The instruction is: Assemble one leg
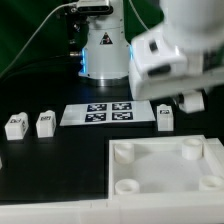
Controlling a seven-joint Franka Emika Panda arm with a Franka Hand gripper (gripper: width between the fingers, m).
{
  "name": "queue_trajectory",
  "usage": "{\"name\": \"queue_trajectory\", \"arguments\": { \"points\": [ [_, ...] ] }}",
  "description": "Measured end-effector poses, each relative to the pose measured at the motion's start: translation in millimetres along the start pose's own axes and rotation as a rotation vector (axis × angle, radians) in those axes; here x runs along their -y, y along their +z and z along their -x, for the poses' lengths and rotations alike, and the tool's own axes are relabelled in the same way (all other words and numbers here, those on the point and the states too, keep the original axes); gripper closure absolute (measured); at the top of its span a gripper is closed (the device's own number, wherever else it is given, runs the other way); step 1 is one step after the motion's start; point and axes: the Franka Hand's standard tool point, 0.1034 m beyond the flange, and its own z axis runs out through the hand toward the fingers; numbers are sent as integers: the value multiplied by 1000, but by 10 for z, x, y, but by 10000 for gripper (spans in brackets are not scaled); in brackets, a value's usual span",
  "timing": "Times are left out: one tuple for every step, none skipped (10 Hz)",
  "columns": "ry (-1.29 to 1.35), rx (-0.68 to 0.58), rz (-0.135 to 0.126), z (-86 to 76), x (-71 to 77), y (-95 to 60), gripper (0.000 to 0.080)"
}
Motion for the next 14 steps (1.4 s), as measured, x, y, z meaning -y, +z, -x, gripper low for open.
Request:
{"name": "queue_trajectory", "arguments": {
  "points": [
    [0,-163,18,-35,-47,-259,508],
    [1,-260,32,37,-70,-256,508],
    [-4,-372,39,-44,-76,-223,508],
    [-7,-480,47,-78,-99,-243,508],
    [-14,-553,51,-167,-141,-226,508],
    [-42,-636,59,-373,-211,-464,508],
    [-47,-757,65,-544,-235,-794,508],
    [-51,-861,64,-691,-208,-971,508],
    [-16,-886,36,-748,-130,-1019,508],
    [-40,-1029,52,-779,-140,-1112,508],
    [-38,-1117,57,-750,-175,-1032,508],
    [-37,-1023,53,-745,-175,-844,508],
    [-38,-1039,53,-762,-167,-939,508],
    [-37,-1040,53,-770,-169,-903,508]
  ]
}}
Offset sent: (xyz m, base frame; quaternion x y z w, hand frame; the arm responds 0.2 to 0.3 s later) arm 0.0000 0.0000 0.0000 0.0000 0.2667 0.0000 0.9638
